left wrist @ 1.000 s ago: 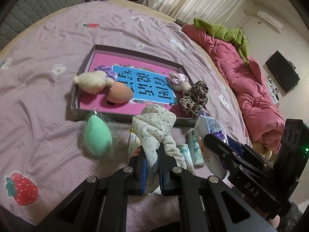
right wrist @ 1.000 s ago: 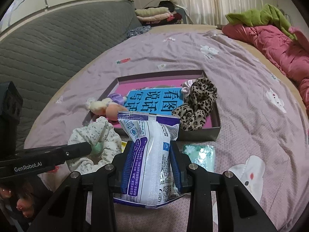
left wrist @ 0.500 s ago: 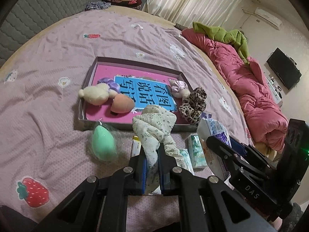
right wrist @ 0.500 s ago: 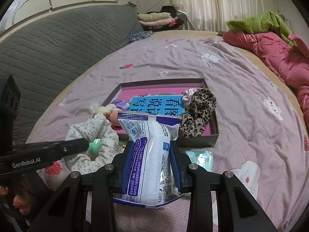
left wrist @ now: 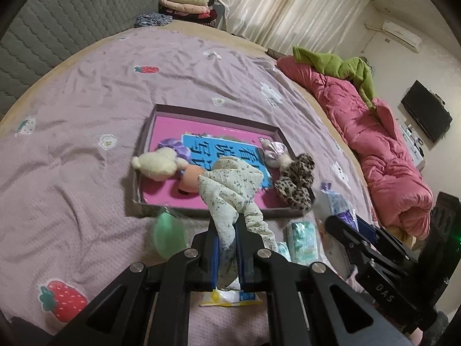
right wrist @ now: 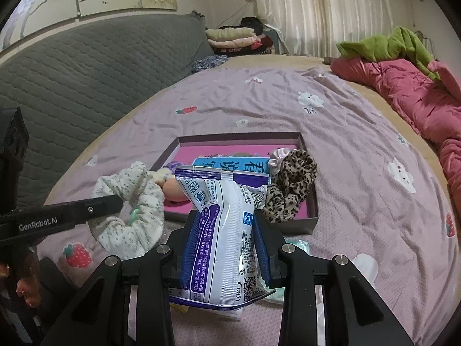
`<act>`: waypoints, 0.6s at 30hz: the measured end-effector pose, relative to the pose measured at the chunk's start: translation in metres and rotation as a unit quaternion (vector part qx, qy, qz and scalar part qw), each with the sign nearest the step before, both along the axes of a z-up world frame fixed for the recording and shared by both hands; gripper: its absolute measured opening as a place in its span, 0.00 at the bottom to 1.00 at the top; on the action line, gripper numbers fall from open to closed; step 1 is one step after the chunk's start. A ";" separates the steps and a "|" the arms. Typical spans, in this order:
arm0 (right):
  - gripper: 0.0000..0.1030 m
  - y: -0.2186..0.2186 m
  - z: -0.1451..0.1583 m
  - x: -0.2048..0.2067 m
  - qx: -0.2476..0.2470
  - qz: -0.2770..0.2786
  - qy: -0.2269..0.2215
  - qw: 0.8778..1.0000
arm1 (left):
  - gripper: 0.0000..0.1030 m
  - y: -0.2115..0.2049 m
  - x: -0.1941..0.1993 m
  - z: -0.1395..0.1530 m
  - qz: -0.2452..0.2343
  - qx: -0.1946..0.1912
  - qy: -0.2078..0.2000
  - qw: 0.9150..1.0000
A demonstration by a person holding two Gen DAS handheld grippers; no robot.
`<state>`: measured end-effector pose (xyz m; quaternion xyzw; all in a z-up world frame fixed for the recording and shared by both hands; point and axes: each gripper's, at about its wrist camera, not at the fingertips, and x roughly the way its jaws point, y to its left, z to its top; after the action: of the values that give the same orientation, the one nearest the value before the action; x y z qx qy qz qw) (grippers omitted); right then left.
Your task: Organize soft objects
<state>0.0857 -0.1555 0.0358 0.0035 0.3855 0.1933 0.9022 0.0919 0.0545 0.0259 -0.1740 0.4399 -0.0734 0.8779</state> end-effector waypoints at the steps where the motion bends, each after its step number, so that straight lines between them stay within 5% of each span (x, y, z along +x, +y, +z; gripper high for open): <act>1: 0.36 0.000 0.000 0.001 0.000 0.000 -0.001 1.000 | 0.09 0.003 0.001 0.000 0.004 -0.001 0.000 1.000; 18: 0.36 -0.002 -0.001 0.027 -0.004 -0.016 -0.012 1.000 | 0.09 0.034 0.042 0.004 0.045 0.000 -0.020 0.999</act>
<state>0.1123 -0.1574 0.0346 0.0032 0.3751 0.1774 0.9099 0.1336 0.0883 0.0297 -0.1924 0.4140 -0.0377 0.8889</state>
